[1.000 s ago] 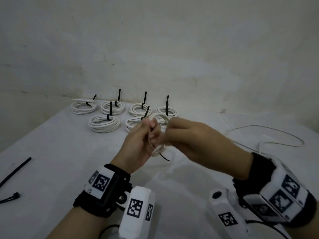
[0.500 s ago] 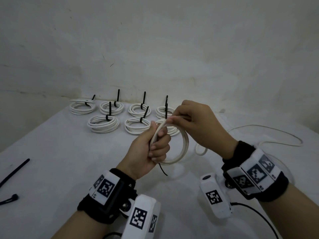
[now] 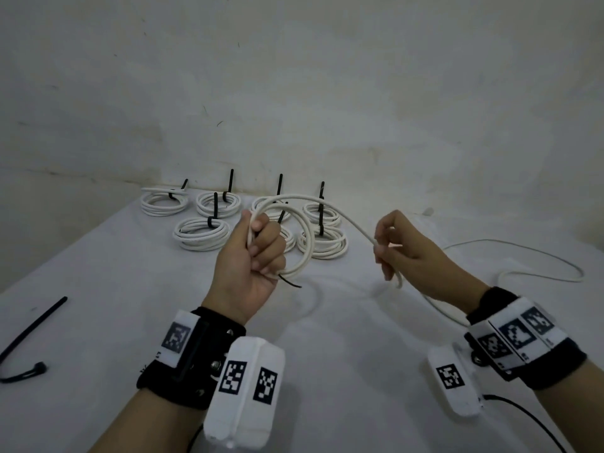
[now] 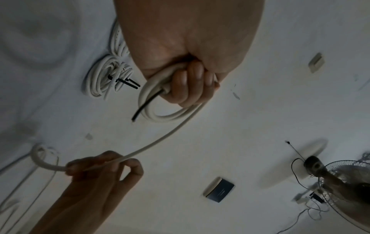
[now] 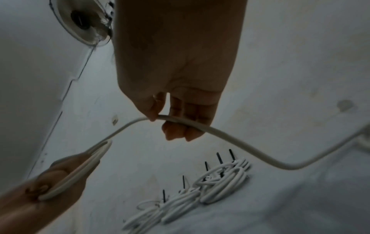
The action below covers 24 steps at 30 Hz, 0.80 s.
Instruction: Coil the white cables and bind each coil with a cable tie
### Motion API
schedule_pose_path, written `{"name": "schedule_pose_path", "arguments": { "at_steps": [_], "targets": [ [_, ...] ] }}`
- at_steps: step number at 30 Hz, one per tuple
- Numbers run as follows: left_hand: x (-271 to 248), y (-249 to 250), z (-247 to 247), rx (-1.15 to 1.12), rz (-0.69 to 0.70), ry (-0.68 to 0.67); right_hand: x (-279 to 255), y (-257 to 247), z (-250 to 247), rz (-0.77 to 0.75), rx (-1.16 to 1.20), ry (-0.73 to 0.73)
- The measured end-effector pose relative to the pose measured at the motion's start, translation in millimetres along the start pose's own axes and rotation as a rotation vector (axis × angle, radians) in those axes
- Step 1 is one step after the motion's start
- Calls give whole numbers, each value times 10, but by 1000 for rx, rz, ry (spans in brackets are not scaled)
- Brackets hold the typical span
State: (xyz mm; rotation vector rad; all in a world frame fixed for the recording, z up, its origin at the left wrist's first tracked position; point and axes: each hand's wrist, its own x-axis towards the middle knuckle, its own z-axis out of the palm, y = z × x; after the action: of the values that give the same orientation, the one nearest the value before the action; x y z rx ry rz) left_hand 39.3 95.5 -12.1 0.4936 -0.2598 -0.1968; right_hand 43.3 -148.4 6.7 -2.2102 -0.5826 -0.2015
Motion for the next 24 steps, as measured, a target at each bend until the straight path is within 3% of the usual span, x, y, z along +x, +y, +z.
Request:
{"name": "schedule_pose_path", "arguments": {
  "at_steps": [2, 6, 9, 16, 24],
  "targets": [
    [5, 16, -11, -2, 22, 11, -66, 60, -30, -14, -144, -71],
    [29, 16, -48, -6, 46, 36, -139, 25, 57, -205, -553, -281],
    [49, -19, -72, 28, 48, 61, -221, -109, 182, -297, -660, -395],
    [38, -210, -59, 176, -6, 54, -230, -629, 282, -611, -644, -287],
    [-67, -442, -8, 643, -59, -36, 0, -761, 366, -499, -463, -129]
  ]
}}
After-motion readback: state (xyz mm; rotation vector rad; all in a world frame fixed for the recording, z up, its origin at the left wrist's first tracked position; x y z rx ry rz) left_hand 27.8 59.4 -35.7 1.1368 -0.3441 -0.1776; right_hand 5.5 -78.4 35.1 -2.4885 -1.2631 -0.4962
